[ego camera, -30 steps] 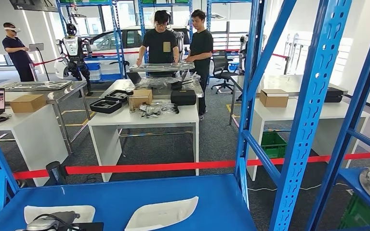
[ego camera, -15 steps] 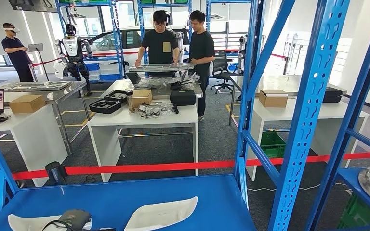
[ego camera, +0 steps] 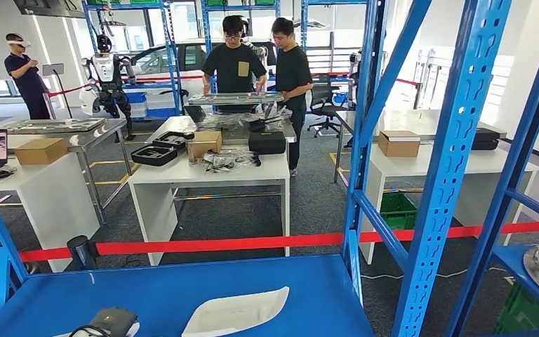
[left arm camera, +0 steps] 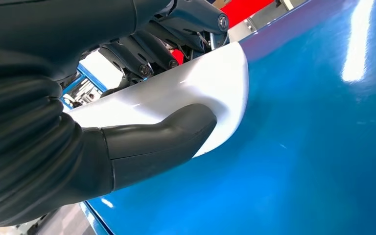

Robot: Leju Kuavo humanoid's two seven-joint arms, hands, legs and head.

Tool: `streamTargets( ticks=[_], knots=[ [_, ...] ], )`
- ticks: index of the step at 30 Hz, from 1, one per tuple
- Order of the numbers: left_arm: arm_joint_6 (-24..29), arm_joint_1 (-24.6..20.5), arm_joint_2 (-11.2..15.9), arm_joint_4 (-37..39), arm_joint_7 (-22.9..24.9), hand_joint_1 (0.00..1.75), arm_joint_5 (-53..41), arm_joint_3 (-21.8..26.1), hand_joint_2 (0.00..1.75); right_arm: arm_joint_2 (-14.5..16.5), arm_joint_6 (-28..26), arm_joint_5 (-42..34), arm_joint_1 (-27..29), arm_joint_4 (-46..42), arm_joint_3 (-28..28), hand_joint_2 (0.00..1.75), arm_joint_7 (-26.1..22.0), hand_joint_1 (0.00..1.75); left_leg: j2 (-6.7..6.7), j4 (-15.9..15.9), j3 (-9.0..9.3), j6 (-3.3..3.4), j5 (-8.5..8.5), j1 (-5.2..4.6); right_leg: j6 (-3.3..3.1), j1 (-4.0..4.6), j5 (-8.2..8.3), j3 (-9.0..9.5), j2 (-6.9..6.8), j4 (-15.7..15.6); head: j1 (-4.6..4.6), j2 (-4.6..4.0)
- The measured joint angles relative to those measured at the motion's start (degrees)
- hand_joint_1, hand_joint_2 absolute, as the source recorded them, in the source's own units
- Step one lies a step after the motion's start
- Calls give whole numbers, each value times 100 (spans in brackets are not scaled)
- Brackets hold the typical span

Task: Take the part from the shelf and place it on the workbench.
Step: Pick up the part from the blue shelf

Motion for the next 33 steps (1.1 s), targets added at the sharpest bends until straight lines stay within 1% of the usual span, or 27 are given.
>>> streamTargets(
  ticks=[15,17,19,22,24,27,28,30,31,32,33],
  knots=[
    [133,45,-68,-3,-5,175,85,0,175,4,-11,2,0,0,0,0,2,0,0,0,1,0,0,-1,0,-1,0,1,0,0,0,0],
    [202,58,-69,-6,-69,175,107,0,175,4,-11,4,0,0,0,0,2,0,0,0,1,0,0,-1,0,-2,0,1,0,0,0,0],
    [401,93,-69,-22,-140,175,121,0,175,4,-11,7,0,0,0,0,3,0,0,0,1,0,0,-1,0,-2,0,1,0,0,0,0],
    [1036,181,-89,-61,-259,175,274,3,175,7,-11,3,1,0,-1,0,2,0,1,0,1,0,0,-1,0,-2,0,0,0,0,0,0],
    [1518,223,-127,-99,-362,175,612,54,175,12,-20,-12,1,0,-5,0,-7,0,0,1,1,0,0,-1,0,-2,0,-1,0,0,1,0],
    [2309,228,-209,-232,-505,175,1212,275,175,21,-44,-29,1,0,-14,0,-51,0,1,4,1,0,0,-2,1,-2,1,-3,5,0,0,0],
    [2715,221,-230,-319,-636,175,1388,370,175,23,-51,-33,3,0,-18,0,-72,0,2,6,0,0,0,-2,1,-1,2,-5,7,0,0,0],
    [3894,180,-254,-630,-952,175,1723,582,175,27,-68,-46,5,0,-40,0,-101,0,2,9,-5,0,0,-1,3,2,3,-10,9,0,1,0],
    [4485,145,-254,-891,-1003,175,1858,672,175,28,-77,-52,6,0,-56,0,-109,0,2,10,-7,0,-1,0,3,3,3,-10,9,0,1,0],
    [4938,94,-249,-1192,-966,175,1964,739,175,30,-85,-57,7,0,-74,0,-113,0,1,9,-7,2,-2,0,3,2,3,-9,8,0,1,0],
    [5144,43,-239,-1499,-877,175,2029,773,175,31,-92,-64,8,0,-92,0,-117,0,1,9,-6,4,-4,0,4,1,2,-5,7,0,1,0]
  ],
)
